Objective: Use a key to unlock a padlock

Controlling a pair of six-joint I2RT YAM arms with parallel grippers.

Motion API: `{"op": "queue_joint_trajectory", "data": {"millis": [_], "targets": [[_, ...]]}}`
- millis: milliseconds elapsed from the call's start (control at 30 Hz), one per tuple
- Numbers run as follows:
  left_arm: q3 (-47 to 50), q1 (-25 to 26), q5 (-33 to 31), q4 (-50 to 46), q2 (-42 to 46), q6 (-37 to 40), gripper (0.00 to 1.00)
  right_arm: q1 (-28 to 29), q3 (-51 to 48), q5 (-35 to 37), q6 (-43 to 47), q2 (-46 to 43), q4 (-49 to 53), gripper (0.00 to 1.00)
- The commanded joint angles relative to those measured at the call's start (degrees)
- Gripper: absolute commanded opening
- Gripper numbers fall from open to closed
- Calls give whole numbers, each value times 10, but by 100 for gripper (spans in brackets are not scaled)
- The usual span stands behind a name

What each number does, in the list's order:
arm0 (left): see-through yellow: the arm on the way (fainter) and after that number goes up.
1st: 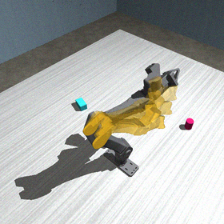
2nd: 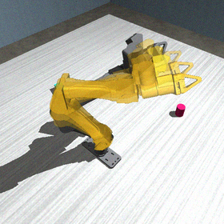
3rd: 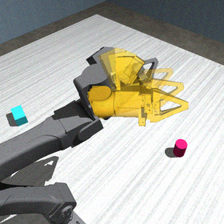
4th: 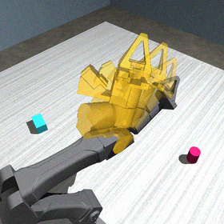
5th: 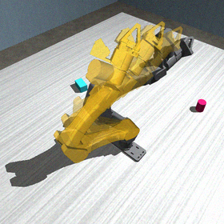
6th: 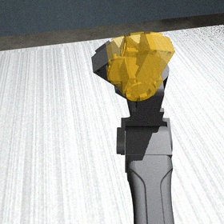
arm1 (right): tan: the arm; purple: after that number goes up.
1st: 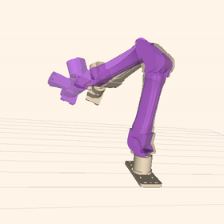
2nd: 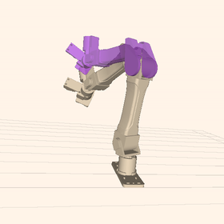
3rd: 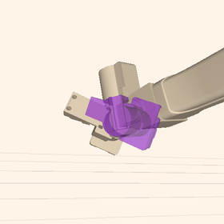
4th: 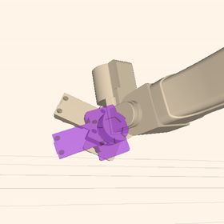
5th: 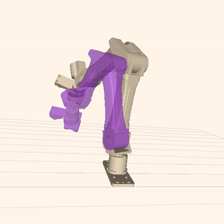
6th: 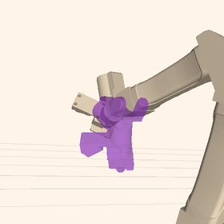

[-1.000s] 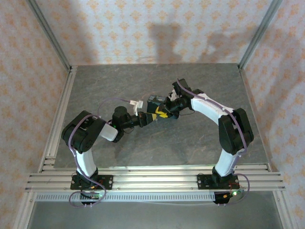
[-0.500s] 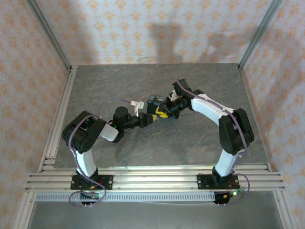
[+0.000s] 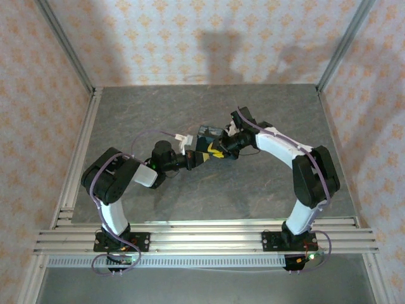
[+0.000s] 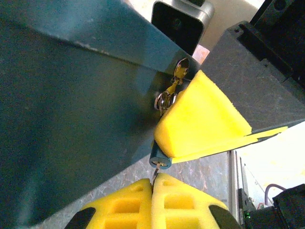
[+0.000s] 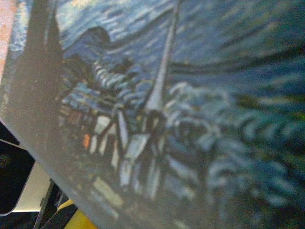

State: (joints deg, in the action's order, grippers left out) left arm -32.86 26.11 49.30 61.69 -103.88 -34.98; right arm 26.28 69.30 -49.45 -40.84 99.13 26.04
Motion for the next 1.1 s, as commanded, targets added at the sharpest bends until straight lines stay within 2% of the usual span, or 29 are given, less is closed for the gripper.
{"op": "queue_joint_trajectory", "data": {"millis": [0,100,433,667,733,867,967,1067], "targets": [[-6,8,-11,-40,13,26,0,2,-19,-13,-18,-18,-22,21],[9,10,-23,-16,10,16,0,3,-28,-12,-25,-20,-35,28],[41,16,-66,88,-46,-38,0,16,-36,-9,-30,-9,-50,38],[49,24,-84,109,-80,-47,0,21,-43,12,-30,-9,-53,48],[49,24,-86,107,-81,-46,0,24,-43,41,-24,-17,-39,50],[50,24,-98,94,-78,-45,0,39,-58,148,-32,-56,-29,52],[52,31,-111,79,-74,-43,0,64,-83,226,-61,-85,-49,53],[52,40,-127,64,-70,-42,0,89,-115,274,-98,-102,-85,54]]}}
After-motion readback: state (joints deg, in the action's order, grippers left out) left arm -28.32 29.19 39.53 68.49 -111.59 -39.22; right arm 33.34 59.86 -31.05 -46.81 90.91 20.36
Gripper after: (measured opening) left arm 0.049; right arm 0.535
